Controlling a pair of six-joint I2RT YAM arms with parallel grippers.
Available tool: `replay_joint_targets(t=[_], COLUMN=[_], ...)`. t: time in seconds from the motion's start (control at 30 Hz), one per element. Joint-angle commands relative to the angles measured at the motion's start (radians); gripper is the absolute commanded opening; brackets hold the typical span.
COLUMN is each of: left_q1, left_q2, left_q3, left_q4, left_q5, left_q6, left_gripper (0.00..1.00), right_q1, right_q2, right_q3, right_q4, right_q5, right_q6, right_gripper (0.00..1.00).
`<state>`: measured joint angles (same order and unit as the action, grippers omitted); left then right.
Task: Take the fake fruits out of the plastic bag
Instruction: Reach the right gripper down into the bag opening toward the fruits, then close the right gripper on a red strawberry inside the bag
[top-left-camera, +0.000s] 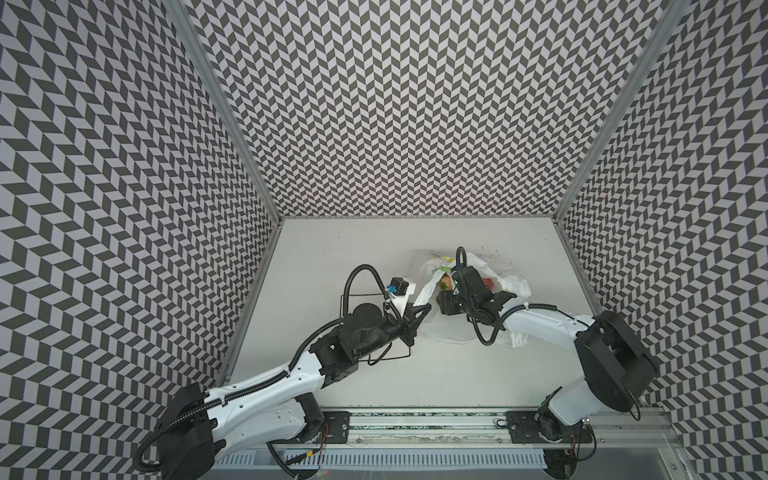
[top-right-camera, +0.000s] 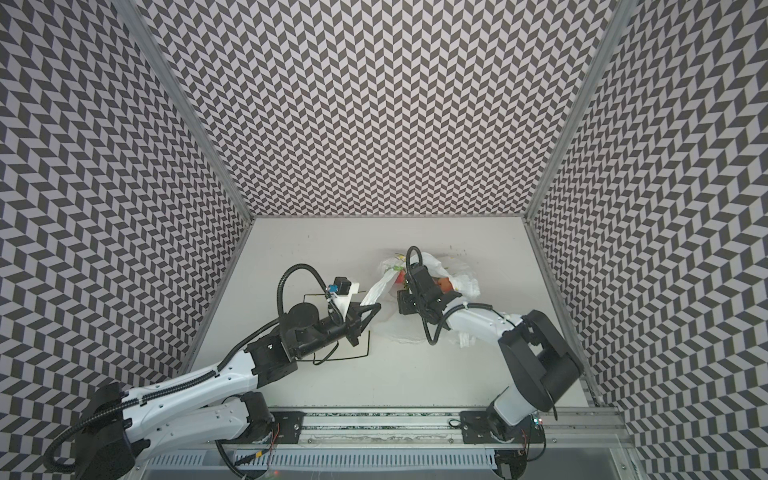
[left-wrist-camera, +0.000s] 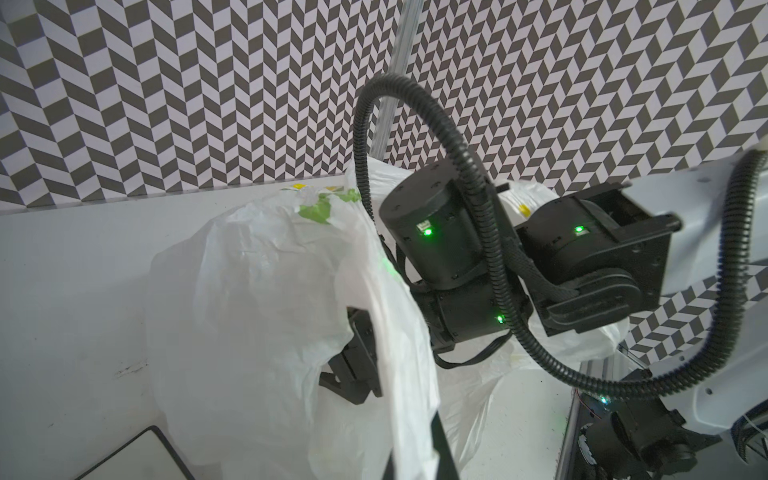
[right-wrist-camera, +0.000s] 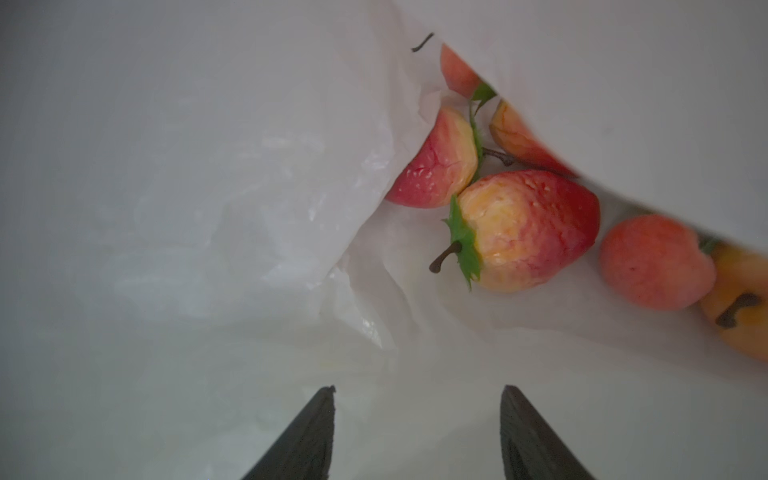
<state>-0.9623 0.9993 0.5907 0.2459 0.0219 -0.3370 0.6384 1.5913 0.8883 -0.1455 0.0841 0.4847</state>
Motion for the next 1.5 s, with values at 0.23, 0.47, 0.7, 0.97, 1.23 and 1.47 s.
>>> replay_joint_targets(t=[0.23,0.47,0.7,0.97,1.23,1.47], left_q1=[-0.035,-0.046,-0.048,-0.047,-0.047,-0.047], left_q2=[0.002,0.006,0.002,-0.008,-0.012,-0.001], left_q3=[0.008,0.015,0.022,0.023,0.025,0.024], left_q4=[0.036,0.041,0.031,0.020,0.020,0.028], left_q5=[-0.024,-0.027,-0.039,-0.059,-0.081,-0.118], left_q6=[-0.002,0.001,0.009,0.012,0.012,0.000], left_gripper=[0.00,0.00,0.00,0.00,0.00,0.00], right_q1=[-0.012,-0.023,-0.035,-0.052,-0.054,-0.053], right_q2=[0.109,0.211,0.281,0.366,0.433,0.383], right_q3=[0.137,0.235,0.275,0.344,0.390,0.370], right_q4=[0.015,-0.088,-0.083,-0.093,-0.121,-0.113], right_q5=[0.227,0.321,0.311,0.292,0.256,0.237], right_q6=[0.434,0.485,0.505,0.519,0.520,0.509], right_gripper=[0.77,0.78,0.73,0.72,0.69,0.56])
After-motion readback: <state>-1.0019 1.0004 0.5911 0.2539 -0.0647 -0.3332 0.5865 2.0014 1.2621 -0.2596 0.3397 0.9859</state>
